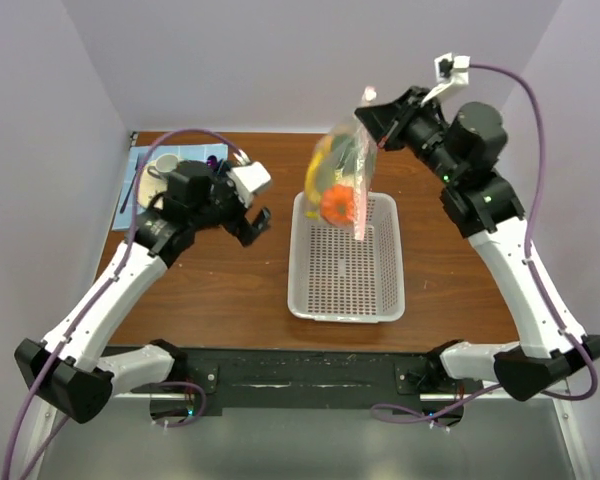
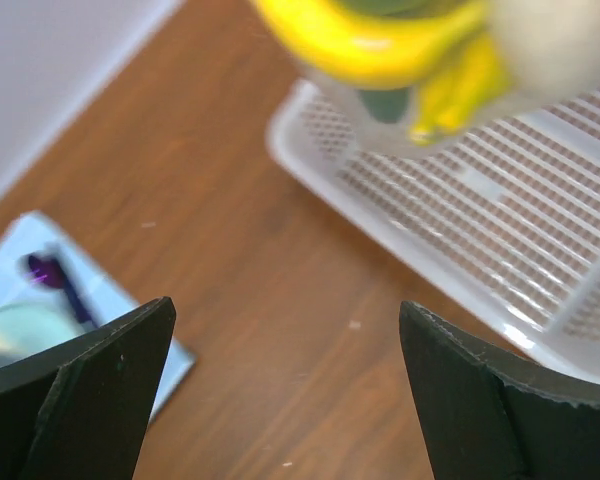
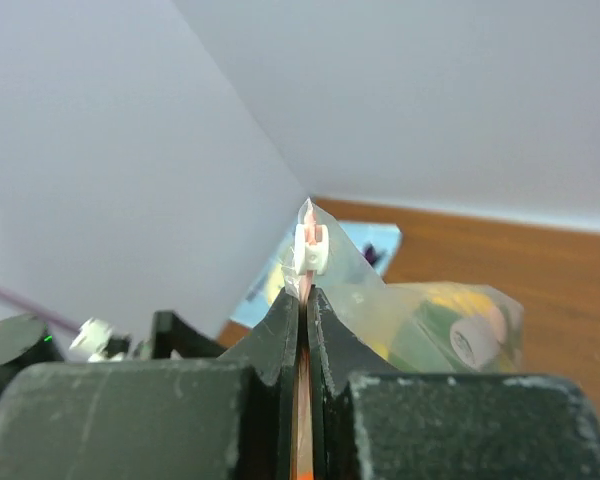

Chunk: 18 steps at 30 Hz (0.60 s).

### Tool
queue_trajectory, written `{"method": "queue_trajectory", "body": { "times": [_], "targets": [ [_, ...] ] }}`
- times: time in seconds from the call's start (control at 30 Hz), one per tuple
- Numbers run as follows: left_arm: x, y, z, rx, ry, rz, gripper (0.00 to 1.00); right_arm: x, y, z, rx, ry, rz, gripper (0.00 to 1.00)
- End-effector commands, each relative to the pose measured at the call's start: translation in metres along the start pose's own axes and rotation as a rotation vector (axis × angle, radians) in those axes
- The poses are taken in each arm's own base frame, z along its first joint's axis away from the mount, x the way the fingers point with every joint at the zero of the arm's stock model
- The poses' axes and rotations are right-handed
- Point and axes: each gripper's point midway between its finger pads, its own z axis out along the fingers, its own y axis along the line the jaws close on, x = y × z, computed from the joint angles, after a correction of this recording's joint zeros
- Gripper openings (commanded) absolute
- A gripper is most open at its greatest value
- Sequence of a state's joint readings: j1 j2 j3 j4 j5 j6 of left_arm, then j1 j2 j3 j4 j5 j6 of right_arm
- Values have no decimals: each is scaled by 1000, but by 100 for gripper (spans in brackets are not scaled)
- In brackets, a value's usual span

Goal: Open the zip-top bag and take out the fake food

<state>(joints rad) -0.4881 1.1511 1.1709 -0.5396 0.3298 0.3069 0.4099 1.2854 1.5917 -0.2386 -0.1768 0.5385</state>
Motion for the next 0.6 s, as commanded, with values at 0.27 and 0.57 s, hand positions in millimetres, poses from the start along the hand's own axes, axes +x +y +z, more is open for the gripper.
{"method": "queue_trajectory", "body": {
  "times": [0.27, 0.57],
  "targets": [
    [-143, 46, -202, -488, -564, 47, 100, 27, 130, 45, -247, 31, -18, 0],
    [-128, 32, -267, -623, -573, 87, 98, 96, 183, 95, -223, 111, -6, 0]
  ]
}}
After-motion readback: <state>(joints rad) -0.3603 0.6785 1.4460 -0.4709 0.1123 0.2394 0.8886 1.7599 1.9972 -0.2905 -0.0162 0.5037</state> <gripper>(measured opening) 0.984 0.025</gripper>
